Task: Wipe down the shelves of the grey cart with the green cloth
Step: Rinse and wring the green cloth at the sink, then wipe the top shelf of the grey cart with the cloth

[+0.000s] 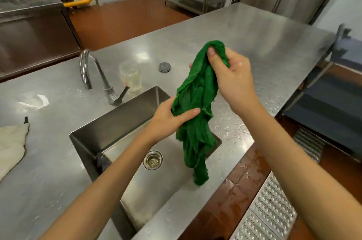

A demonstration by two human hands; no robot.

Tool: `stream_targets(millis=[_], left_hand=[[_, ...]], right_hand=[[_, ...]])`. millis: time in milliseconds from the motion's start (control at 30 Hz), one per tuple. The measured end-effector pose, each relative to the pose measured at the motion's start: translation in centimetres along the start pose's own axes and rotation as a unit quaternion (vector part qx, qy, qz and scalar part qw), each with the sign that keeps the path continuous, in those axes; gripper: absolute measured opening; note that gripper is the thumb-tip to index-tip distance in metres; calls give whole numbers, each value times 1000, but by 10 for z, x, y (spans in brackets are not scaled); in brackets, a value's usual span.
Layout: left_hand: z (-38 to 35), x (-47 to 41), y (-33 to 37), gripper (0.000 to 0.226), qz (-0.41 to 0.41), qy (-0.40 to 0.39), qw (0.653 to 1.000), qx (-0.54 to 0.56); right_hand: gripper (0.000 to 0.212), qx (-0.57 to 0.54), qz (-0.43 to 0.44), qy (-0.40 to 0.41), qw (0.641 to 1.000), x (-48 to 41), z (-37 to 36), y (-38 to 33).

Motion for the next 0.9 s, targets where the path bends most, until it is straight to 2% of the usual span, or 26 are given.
stream_targets(millis=[67,133,200,300,367,500,567,633,733,833,900], left_hand=[[-23,-11,21,40,-18,-10,1000,-15],[-44,-21,41,38,-30,-14,999,-15],[-66,-32,62,34,-38,-18,999,-10],[-101,-53,94,20,-47,-21,999,3],[-127,-67,114,12,-53,-22,998,20],[-190,-93,154,9,-70,-47,996,31],[-223,-106,168,11,-65,-61,995,40],[-253,-119,179,24,-57,-64,995,52],[-298,-138,191,27,-31,-84,994,67],[-345,-152,191,29,13,-146,987,70],[-373,-157,187,39,41,-186,980,59]], right_hand=[[50,-4,-3,26,1000,-3,29,-9],[40,-16,-4,50,999,-5,62,-15],[27,-78,-39,49,995,-9,92,-12],[45,-238,-118,-8,964,-9,125,-1],[52,-269,-143,-37,952,-5,150,7],[72,-181,-201,-48,961,16,216,38],[74,-163,-242,-51,955,33,246,50],[60,-151,-257,-68,952,48,272,54],[39,-73,-253,-51,963,63,319,53],[25,17,-207,19,978,70,373,40],[19,32,-177,79,981,76,407,31]])
Point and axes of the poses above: each hand's wrist, its own x-axis away from the middle knuckle, its own z-axis out of the back of the hand, y = z × x, the point moved 10 cm from there along -x, towards the middle knuckle, and after that the axes turned 10 degrees about -x, right-handed, at the moved point
